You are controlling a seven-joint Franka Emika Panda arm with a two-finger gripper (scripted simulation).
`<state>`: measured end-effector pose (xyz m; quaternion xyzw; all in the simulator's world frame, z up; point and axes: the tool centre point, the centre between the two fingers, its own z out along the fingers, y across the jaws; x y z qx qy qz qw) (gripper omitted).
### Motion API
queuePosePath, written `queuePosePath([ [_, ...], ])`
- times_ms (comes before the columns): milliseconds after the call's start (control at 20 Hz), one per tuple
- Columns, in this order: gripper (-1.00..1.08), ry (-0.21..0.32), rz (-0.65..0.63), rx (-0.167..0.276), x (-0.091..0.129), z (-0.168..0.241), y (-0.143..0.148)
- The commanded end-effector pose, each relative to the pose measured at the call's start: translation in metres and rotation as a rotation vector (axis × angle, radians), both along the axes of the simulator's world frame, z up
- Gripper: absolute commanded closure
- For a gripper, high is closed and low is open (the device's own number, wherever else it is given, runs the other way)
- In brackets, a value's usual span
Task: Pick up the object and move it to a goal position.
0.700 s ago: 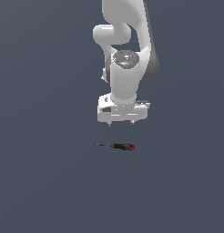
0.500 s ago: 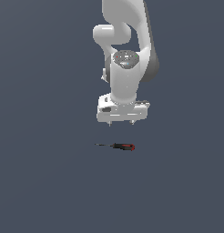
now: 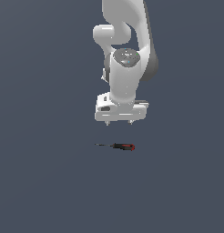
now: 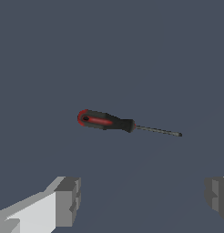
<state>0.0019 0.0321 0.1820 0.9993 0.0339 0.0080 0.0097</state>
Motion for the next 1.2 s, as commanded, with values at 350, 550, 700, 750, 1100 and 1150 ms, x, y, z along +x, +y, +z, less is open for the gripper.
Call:
queuePosePath([
  [350, -0.92, 0.003, 0.056, -0.003, 0.002, -0.005, -0.001],
  [550, -0.92, 0.006, 0.116, -0.006, 0.003, -0.01, -0.002],
  [700, -0.92, 0.008, 0.176, -0.009, 0.005, -0.015, -0.003],
  [750, -0.92, 0.009, 0.199, -0.01, 0.006, -0.017, -0.004],
  [1100, -0.92, 0.018, 0.384, -0.015, 0.011, -0.032, -0.007],
  [1150, -0.92, 0.019, 0.411, -0.015, 0.012, -0.034, -0.007],
])
